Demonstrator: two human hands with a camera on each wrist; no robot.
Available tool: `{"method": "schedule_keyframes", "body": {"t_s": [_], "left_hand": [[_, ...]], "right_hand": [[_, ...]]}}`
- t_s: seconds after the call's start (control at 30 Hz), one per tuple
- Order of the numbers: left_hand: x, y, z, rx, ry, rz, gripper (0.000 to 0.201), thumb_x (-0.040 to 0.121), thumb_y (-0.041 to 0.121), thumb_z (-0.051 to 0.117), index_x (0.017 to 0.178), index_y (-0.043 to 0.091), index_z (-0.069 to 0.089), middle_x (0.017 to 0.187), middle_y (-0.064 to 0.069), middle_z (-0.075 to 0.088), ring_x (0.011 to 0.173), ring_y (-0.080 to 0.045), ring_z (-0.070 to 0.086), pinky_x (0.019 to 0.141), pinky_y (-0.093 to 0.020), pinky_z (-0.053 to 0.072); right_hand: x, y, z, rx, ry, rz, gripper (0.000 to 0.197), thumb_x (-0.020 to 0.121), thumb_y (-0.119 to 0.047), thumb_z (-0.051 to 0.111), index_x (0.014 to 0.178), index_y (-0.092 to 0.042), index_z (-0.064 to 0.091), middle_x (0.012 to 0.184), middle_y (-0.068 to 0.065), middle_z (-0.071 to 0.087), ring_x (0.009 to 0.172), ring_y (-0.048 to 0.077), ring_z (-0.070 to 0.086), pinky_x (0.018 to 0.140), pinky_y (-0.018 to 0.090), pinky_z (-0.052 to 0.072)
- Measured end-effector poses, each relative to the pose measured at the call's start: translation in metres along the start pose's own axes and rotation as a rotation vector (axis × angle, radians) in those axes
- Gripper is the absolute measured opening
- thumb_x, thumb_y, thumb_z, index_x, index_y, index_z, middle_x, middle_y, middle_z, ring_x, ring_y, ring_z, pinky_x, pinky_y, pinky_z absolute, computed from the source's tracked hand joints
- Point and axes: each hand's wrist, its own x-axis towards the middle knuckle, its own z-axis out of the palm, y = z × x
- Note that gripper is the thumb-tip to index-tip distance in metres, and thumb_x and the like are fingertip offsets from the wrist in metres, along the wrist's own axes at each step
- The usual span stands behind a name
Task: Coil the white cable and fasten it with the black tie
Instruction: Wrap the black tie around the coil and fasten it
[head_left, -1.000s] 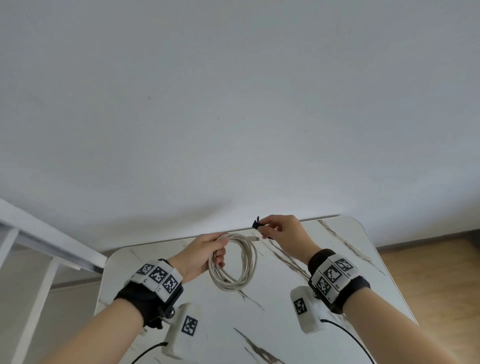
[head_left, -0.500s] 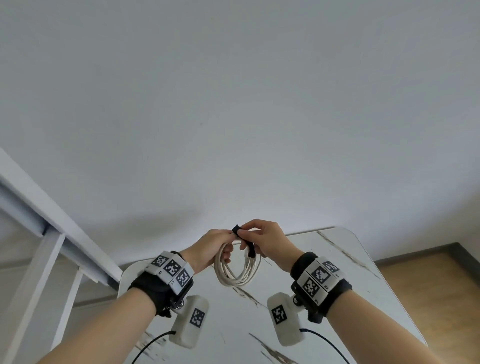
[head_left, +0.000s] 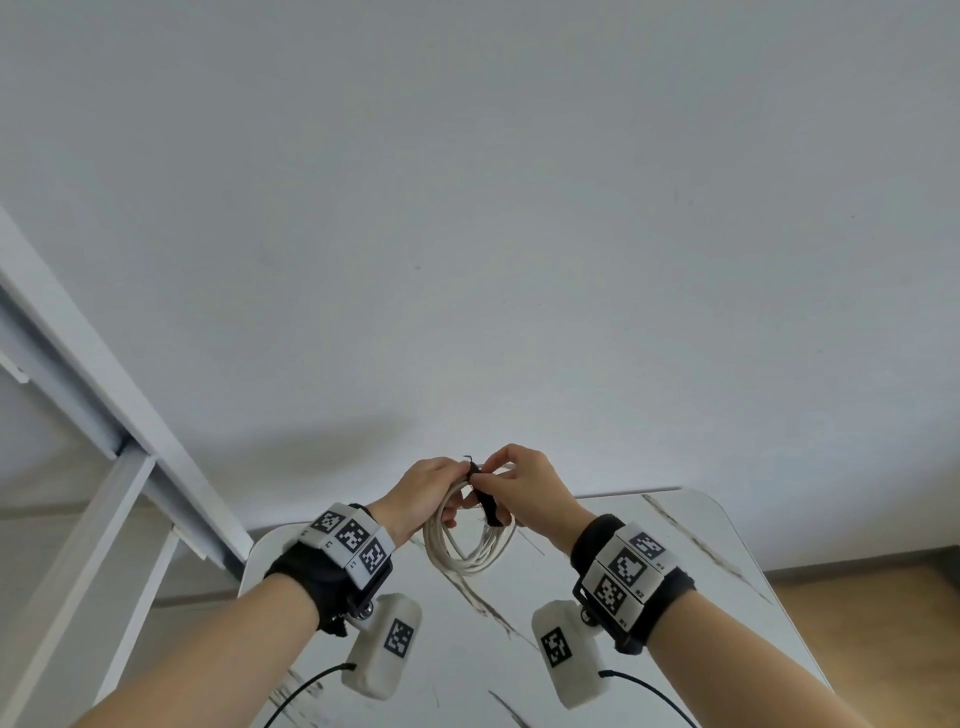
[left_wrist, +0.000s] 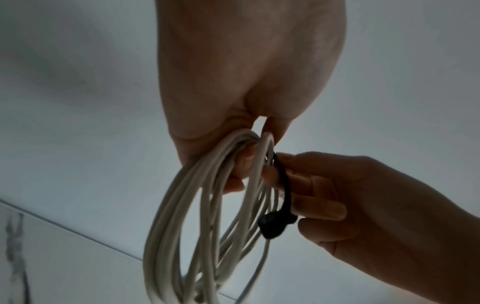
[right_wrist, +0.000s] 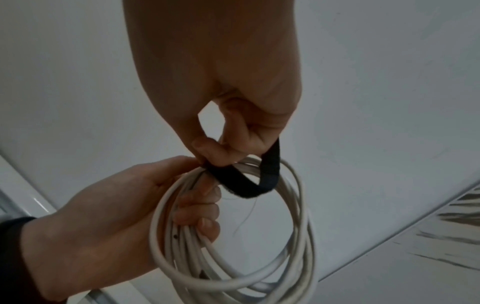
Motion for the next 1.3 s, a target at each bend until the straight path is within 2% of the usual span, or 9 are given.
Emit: {"method": "schedule_keyframes", "body": {"t_s": [0.17,0.33,0.47,0.6,0.8,0.9,1.07,1.17,1.3], "left_hand": [[-0.002,0.001,0.003,0.018,0.008,-0.036,0.025,0.096,0.02,0.046,0.074,0.009,0.044,0.056,-0.007,0.039,0.046,-0.018,0.035,0.05,-0.027,0.038],[-0.003,0.002,0.006,0.007,0.001,-0.076,0.025,0.096,0.02,0.048,0.075,0.01,0.04,0.056,-0.005,0.04,0.044,-0.015,0.036,0.049,-0.027,0.037],[-0.006,0.005,0.008,0.04,-0.015,-0.092,0.018,0.095,0.021,0.05,0.085,0.009,0.041,0.056,-0.006,0.045,0.046,-0.016,0.037,0.049,-0.027,0.039],[-0.008,0.006,0.01,0.056,-0.026,-0.101,0.019,0.095,0.022,0.052,0.086,0.009,0.04,0.056,-0.006,0.048,0.046,-0.016,0.038,0.05,-0.028,0.04],[-0.013,0.008,0.011,0.052,-0.053,-0.092,0.021,0.094,0.02,0.053,0.081,0.011,0.038,0.056,-0.004,0.046,0.046,-0.016,0.036,0.05,-0.028,0.038],[-0.015,0.008,0.012,0.04,-0.078,-0.092,0.021,0.094,0.018,0.052,0.079,0.012,0.038,0.055,-0.003,0.044,0.047,-0.017,0.034,0.051,-0.028,0.036],[-0.017,0.008,0.011,0.039,-0.099,-0.082,0.025,0.095,0.016,0.05,0.074,0.012,0.038,0.054,-0.004,0.042,0.046,-0.016,0.034,0.051,-0.029,0.035],[-0.017,0.007,0.01,0.052,-0.114,-0.067,0.026,0.097,0.013,0.047,0.073,0.012,0.036,0.053,-0.005,0.041,0.044,-0.016,0.034,0.051,-0.03,0.033],[-0.017,0.005,0.01,0.055,-0.123,-0.07,0.027,0.097,0.01,0.046,0.072,0.012,0.036,0.049,-0.003,0.041,0.042,-0.016,0.034,0.051,-0.03,0.031]], "right_hand": [[0.004,0.008,-0.011,-0.218,-0.032,-0.088,0.012,0.079,-0.018,0.069,0.08,-0.01,0.06,0.069,0.007,0.071,0.043,0.005,0.059,0.049,0.018,0.045],[0.006,0.007,-0.023,-0.453,-0.07,-0.195,0.015,0.07,-0.023,0.075,0.077,-0.017,0.064,0.076,0.002,0.072,0.064,0.01,0.064,0.064,0.031,0.055],[0.006,0.004,-0.028,-0.687,-0.058,-0.265,0.035,0.067,-0.043,0.076,0.085,-0.023,0.053,0.076,-0.006,0.059,0.067,0.012,0.053,0.057,0.026,0.041],[0.004,0.002,-0.027,-0.846,-0.08,-0.367,0.05,0.071,-0.045,0.072,0.105,-0.02,0.044,0.088,-0.007,0.049,0.077,0.013,0.047,0.062,0.027,0.037],[0.002,0.009,-0.024,-0.831,-0.121,-0.343,0.05,0.078,-0.037,0.063,0.116,-0.02,0.036,0.103,0.002,0.06,0.085,0.023,0.059,0.066,0.033,0.045],[0.004,0.014,-0.022,-0.764,-0.148,-0.284,0.047,0.076,-0.033,0.061,0.114,-0.021,0.036,0.088,0.004,0.067,0.079,0.026,0.062,0.069,0.04,0.05],[0.006,0.019,-0.022,-0.538,-0.201,-0.204,0.041,0.076,-0.026,0.064,0.111,-0.022,0.043,0.06,-0.006,0.051,0.058,0.016,0.048,0.06,0.029,0.04],[0.005,0.019,-0.024,-0.363,-0.274,-0.158,0.038,0.078,-0.019,0.068,0.111,-0.02,0.052,0.059,-0.008,0.051,0.053,0.007,0.045,0.058,0.019,0.038],[0.005,0.02,-0.026,-0.221,-0.332,-0.115,0.041,0.073,-0.01,0.075,0.112,-0.016,0.061,0.076,-0.004,0.067,0.07,0.008,0.06,0.075,0.02,0.047]]}}
